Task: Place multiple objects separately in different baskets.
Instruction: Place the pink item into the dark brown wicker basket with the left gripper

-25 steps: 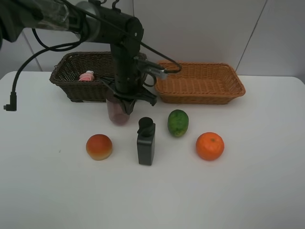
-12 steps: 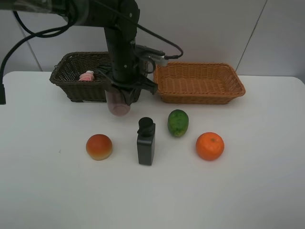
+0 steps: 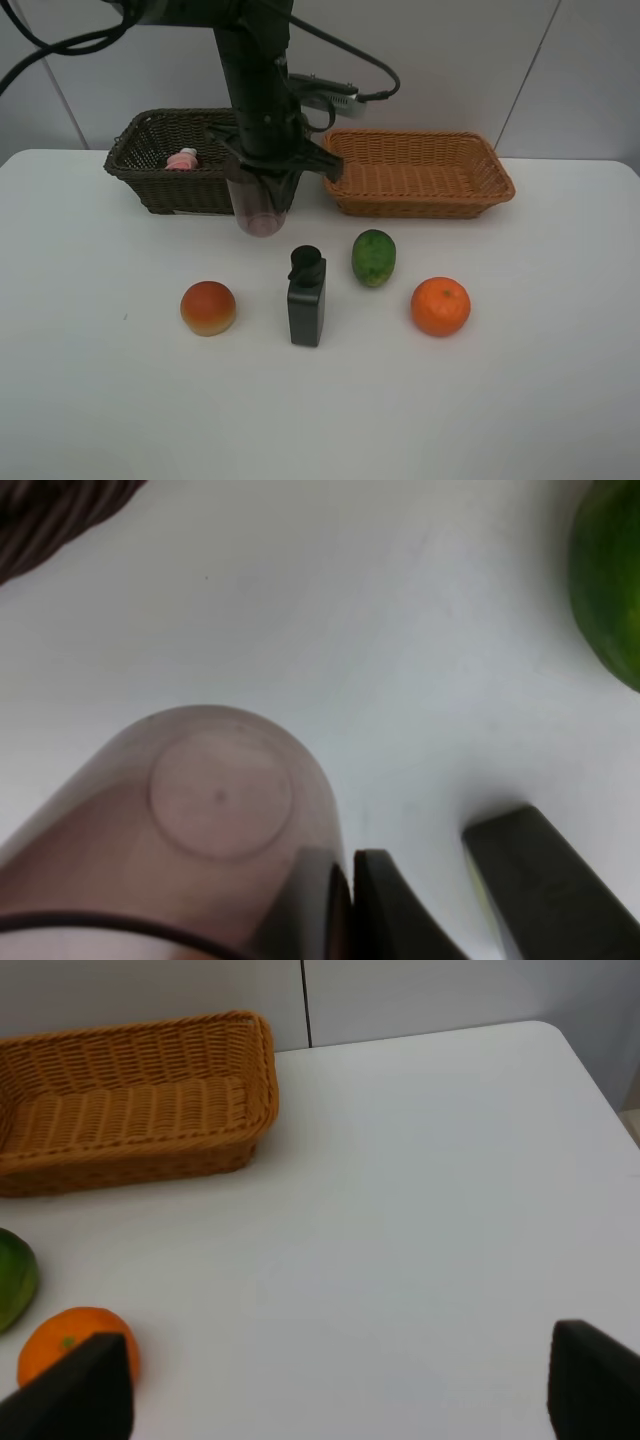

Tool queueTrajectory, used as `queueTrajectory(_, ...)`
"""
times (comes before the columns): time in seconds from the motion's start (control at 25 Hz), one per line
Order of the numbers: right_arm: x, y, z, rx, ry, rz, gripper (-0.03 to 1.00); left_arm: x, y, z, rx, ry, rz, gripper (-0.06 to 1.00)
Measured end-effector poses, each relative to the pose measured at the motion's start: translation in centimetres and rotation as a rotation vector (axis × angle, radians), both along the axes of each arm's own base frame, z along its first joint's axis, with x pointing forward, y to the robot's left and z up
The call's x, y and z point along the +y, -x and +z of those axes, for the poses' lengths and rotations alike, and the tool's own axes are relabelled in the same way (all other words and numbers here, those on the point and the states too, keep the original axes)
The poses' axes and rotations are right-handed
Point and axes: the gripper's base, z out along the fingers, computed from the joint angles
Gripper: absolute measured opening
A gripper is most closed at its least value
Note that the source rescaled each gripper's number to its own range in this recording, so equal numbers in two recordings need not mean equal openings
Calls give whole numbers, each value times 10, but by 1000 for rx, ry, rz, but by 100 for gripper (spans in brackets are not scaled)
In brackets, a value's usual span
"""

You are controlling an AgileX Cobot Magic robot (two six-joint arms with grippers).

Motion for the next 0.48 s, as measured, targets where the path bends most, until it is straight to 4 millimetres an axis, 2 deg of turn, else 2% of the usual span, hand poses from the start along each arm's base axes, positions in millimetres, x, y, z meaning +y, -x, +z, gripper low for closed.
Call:
queueTrajectory(0.16, 0, 0, 0, 0, 0, 0, 75, -3, -3, 12, -20, 13, -12, 0)
queueTrajectory(0.36, 0, 0, 0, 0, 0, 0, 75, -8, -11, 38, -86, 54, -29, 0)
queueTrajectory(0.48, 0, 0, 0, 0, 0, 0, 75, -4, -17, 50, -110, 65, -33, 0)
